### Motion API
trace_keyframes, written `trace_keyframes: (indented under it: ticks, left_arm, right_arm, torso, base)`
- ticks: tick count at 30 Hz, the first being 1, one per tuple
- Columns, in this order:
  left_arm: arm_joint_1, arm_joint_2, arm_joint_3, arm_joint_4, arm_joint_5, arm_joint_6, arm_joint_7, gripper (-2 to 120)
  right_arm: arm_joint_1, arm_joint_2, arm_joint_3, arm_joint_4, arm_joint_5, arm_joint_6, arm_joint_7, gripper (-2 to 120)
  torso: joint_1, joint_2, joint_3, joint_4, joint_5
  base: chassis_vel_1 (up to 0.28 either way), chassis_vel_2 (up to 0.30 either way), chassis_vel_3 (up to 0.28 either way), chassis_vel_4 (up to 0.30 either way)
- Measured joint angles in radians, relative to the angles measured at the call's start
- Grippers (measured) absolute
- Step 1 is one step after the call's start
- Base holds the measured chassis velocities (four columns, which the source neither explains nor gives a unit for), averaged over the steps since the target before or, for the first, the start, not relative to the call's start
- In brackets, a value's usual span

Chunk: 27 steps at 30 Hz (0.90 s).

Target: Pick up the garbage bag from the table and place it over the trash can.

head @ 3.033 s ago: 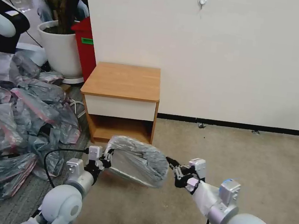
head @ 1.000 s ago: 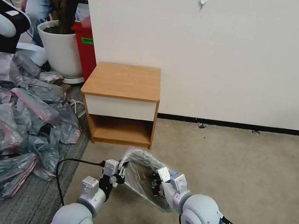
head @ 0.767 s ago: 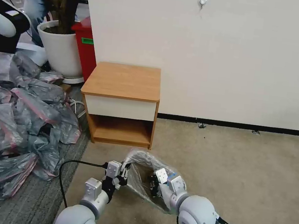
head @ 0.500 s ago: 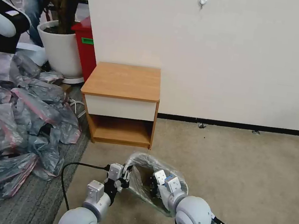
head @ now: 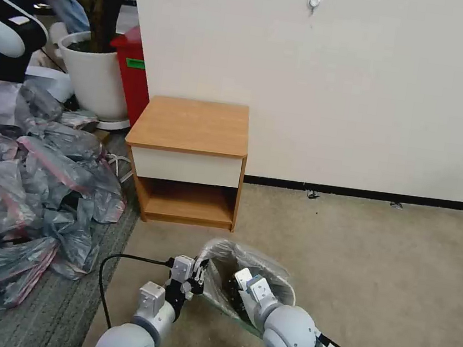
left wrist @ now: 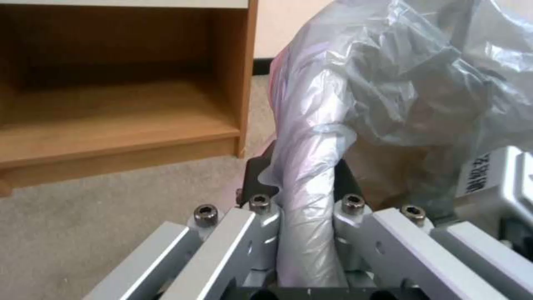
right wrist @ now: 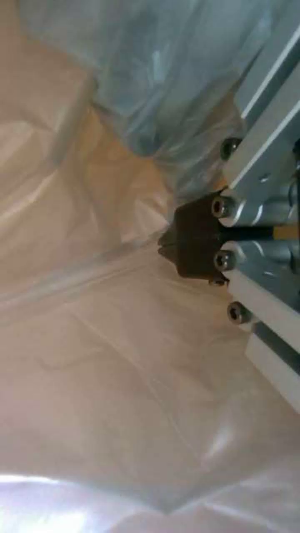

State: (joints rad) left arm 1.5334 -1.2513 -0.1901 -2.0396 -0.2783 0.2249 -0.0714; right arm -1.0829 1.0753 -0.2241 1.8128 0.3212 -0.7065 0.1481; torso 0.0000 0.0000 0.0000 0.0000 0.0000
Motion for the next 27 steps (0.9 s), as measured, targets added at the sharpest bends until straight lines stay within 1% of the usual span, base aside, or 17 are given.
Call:
trace_keyframes:
  ticks: [18, 27]
  left_arm:
    - [-0.004, 0.006, 0.021, 0.005, 0.006, 0.0, 0.002, 7]
    - [-0.008, 0.007, 0.027, 0.007, 0.006, 0.0, 0.003, 7]
  right_arm:
    - [0.094, -0.056, -0.103, -0.039, -0.001, 0.0, -0.007, 0]
    - [0.126, -0.055, -0.133, -0.072, 0.002, 0.0, -0.01, 0]
  torso:
    - [0.0, 0.0, 0.0, 0.0, 0.0]
    - [0.0, 0.0, 0.0, 0.0, 0.0]
  base:
    - [0.0, 0.0, 0.0, 0.0]
    - [0.0, 0.0, 0.0, 0.0]
